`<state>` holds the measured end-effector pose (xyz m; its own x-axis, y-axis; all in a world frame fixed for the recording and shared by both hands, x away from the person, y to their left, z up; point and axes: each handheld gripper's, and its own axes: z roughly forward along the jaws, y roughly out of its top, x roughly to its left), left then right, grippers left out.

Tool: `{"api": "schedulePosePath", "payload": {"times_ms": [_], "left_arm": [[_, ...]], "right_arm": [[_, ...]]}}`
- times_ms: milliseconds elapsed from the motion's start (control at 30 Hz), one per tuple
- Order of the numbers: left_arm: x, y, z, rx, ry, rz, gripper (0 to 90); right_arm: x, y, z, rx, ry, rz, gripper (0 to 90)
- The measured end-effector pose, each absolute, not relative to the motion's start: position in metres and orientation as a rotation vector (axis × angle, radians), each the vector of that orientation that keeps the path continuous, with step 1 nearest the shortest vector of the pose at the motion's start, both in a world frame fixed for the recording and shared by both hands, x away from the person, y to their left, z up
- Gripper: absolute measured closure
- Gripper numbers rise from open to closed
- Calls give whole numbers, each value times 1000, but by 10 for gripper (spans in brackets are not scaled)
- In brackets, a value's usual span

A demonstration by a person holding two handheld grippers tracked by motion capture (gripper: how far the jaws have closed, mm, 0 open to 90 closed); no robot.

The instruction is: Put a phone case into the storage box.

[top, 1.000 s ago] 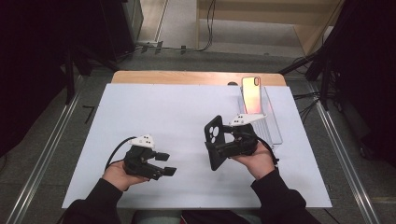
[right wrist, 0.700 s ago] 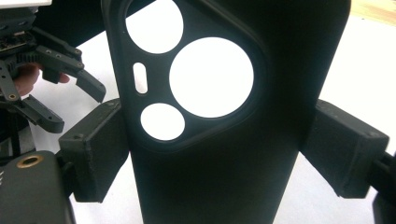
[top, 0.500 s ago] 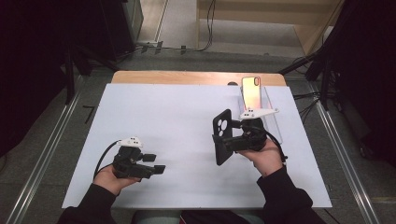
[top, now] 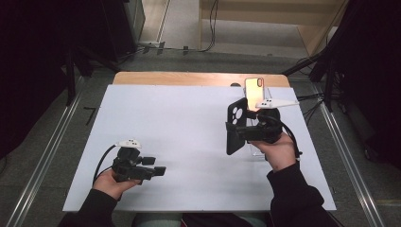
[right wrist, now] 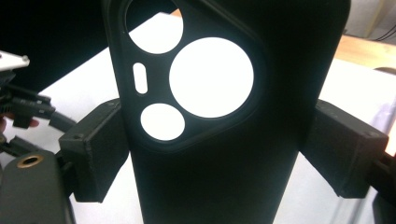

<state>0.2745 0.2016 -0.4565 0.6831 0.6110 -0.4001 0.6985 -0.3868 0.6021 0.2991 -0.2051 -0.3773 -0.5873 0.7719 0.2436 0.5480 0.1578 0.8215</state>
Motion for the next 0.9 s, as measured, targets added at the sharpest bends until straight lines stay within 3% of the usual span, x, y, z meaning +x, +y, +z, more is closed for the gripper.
{"api": "schedulePosePath", "payload": {"times_ms": [900], "left_arm": [[267,207,-454,2090,1022,-122,303]], "right_arm": [[323,-273,-369,1456,1913,1255,119]]}}
